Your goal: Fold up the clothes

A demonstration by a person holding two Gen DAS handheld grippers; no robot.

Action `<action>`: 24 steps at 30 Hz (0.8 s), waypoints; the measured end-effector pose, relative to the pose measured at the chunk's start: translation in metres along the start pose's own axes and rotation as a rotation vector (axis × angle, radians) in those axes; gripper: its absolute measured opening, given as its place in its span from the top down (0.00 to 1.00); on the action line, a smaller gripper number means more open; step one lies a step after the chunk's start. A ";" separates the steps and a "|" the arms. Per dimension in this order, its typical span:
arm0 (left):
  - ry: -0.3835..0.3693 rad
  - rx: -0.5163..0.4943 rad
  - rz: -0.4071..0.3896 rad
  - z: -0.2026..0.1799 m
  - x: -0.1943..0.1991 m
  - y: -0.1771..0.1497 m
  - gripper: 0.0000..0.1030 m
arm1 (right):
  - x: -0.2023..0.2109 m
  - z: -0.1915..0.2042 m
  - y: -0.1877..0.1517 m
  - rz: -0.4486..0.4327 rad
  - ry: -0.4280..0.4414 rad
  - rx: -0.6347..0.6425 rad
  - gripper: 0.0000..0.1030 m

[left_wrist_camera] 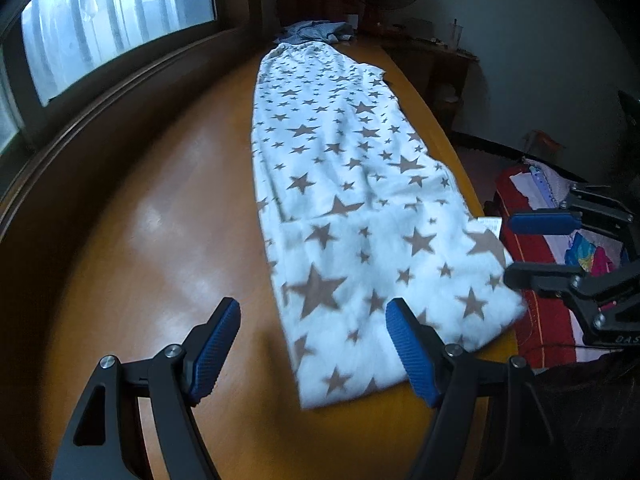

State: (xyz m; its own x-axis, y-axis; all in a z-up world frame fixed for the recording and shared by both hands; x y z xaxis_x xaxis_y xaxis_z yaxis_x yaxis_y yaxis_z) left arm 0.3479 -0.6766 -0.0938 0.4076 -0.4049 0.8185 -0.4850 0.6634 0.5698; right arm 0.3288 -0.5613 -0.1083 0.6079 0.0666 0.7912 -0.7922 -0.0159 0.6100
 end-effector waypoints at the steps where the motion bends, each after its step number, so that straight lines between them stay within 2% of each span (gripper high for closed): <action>1: 0.000 -0.003 0.003 0.001 0.002 -0.004 0.28 | 0.001 0.004 -0.003 0.007 -0.001 0.020 0.57; 5: 0.000 -0.016 0.017 0.007 0.008 -0.019 0.24 | -0.001 0.021 -0.013 0.030 0.006 0.085 0.55; 11: 0.000 -0.034 0.038 0.016 0.018 -0.043 0.24 | -0.012 0.028 -0.016 0.057 0.019 0.090 0.55; 15: -0.056 -0.037 0.012 0.009 0.008 -0.035 0.24 | -0.017 0.030 -0.017 0.061 0.002 0.098 0.55; 20: -0.074 -0.073 -0.016 -0.004 -0.005 -0.026 0.25 | -0.023 0.030 -0.017 0.048 -0.020 0.100 0.55; 22: -0.082 -0.080 -0.029 -0.007 -0.004 -0.024 0.35 | -0.024 0.029 -0.016 0.041 -0.023 0.092 0.58; 23: -0.092 -0.080 -0.031 -0.008 -0.003 -0.023 0.44 | -0.024 0.028 -0.016 0.036 -0.022 0.088 0.62; 24: -0.104 -0.079 -0.032 -0.009 -0.002 -0.022 0.51 | -0.024 0.029 -0.016 0.033 -0.020 0.088 0.70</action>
State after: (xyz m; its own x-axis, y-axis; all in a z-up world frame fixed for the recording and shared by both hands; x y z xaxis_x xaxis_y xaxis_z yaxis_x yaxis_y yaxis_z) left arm 0.3645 -0.6847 -0.1088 0.3378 -0.4866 0.8057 -0.4089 0.6951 0.5913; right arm 0.3283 -0.5913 -0.1357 0.5833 0.0444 0.8111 -0.8046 -0.1058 0.5844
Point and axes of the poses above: each gripper's, at about its wrist camera, not at the fingertips, and x roughly against the way its jaws point, z to its left, y to its top, the point moved 1 cm from there along -x, roughly the way its jaws point, and after that the axes turned 4 degrees about y, right-handed, at the moved point
